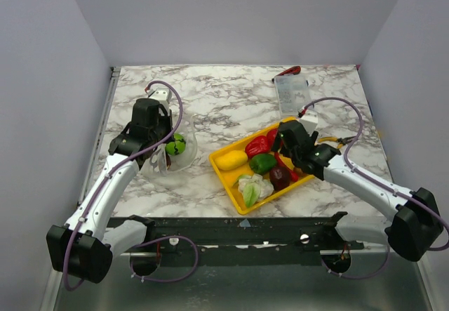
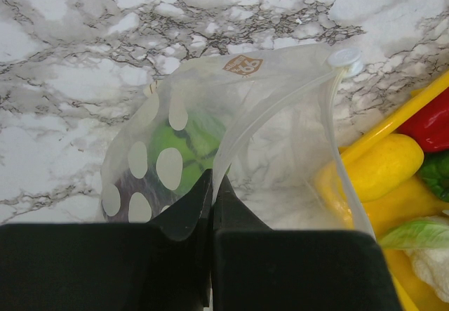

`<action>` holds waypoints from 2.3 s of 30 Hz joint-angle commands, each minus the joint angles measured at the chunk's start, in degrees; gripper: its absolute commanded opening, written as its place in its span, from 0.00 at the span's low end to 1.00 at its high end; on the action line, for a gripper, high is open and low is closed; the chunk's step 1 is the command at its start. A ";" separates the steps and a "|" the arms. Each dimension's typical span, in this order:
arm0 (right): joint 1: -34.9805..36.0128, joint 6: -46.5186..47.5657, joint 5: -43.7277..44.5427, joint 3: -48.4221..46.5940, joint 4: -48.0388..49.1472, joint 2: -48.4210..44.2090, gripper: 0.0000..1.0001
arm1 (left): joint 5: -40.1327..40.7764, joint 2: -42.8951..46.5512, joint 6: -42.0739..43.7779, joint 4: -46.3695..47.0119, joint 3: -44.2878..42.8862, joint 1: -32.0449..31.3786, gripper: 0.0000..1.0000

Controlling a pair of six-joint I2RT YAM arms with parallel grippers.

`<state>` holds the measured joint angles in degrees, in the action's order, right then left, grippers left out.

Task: Place the food in the zip-top bag and seal the zipper
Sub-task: Pick up the fake vegetable from the bin, then place the fake vegetable in the zipper food storage bag.

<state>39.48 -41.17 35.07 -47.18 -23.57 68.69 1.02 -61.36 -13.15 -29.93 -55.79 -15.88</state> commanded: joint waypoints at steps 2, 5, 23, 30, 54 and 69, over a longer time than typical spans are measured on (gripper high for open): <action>-2.83 3.78 -15.95 0.73 1.55 1.61 0.79 | -0.93 -0.34 -0.13 -0.13 -0.55 -0.03 0.00; -2.77 6.86 -23.93 -0.84 2.81 4.77 0.83 | -0.95 -0.33 -0.13 -0.15 -0.54 -0.03 0.00; -2.80 15.94 -29.13 -3.74 5.58 17.89 1.00 | -0.84 -0.76 -0.08 -0.23 -0.59 -0.03 0.00; -2.69 15.91 -31.23 -2.99 6.59 16.70 1.00 | -0.88 -0.84 0.03 -0.23 -0.64 -0.03 0.00; -2.46 11.84 -43.67 -7.31 17.70 5.93 0.12 | -0.95 -0.04 -0.12 -0.19 -0.59 -0.03 0.00; 12.43 2.85 -45.94 -13.84 49.79 18.37 0.11 | -2.82 1.18 -0.21 0.18 -0.11 -0.03 0.00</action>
<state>50.13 -35.99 -11.20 -57.56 17.39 83.57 -0.12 -61.82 -13.17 -29.93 -55.79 -15.88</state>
